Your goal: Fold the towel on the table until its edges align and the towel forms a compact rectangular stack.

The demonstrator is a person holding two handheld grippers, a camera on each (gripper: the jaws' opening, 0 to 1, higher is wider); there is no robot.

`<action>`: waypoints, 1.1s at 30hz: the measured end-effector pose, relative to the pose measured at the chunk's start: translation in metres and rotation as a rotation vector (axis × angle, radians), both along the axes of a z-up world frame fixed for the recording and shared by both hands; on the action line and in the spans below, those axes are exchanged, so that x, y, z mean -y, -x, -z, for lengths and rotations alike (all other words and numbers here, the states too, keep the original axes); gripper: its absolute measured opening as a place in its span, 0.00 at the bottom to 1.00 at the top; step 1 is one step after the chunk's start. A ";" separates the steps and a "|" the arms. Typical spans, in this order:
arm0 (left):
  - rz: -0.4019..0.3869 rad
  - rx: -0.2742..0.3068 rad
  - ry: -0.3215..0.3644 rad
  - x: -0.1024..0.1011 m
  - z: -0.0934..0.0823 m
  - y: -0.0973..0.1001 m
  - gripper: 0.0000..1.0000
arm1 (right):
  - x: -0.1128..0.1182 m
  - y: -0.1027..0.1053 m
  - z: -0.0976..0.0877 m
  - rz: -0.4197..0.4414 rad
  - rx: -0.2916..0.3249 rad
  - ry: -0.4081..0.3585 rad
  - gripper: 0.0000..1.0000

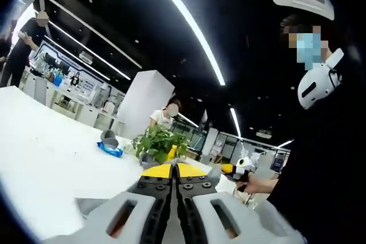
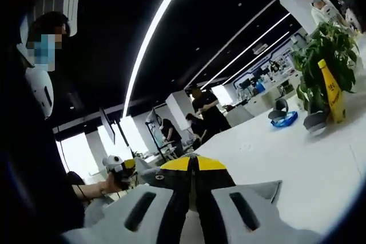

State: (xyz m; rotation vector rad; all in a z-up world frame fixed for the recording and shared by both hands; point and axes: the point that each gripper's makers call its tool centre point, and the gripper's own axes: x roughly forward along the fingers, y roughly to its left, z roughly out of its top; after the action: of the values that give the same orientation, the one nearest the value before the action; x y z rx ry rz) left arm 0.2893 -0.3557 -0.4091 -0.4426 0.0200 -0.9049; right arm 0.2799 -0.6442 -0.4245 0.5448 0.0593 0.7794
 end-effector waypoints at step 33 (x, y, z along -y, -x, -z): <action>-0.145 -0.308 -0.434 -0.019 0.101 -0.075 0.01 | 0.010 -0.082 0.086 -0.008 -0.257 0.300 0.00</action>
State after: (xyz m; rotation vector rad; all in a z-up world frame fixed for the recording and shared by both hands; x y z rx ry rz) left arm 0.3639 -0.3365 -0.5103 -0.1703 0.4526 -0.6587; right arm 0.3615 -0.6547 -0.5102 0.3564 0.4098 0.6893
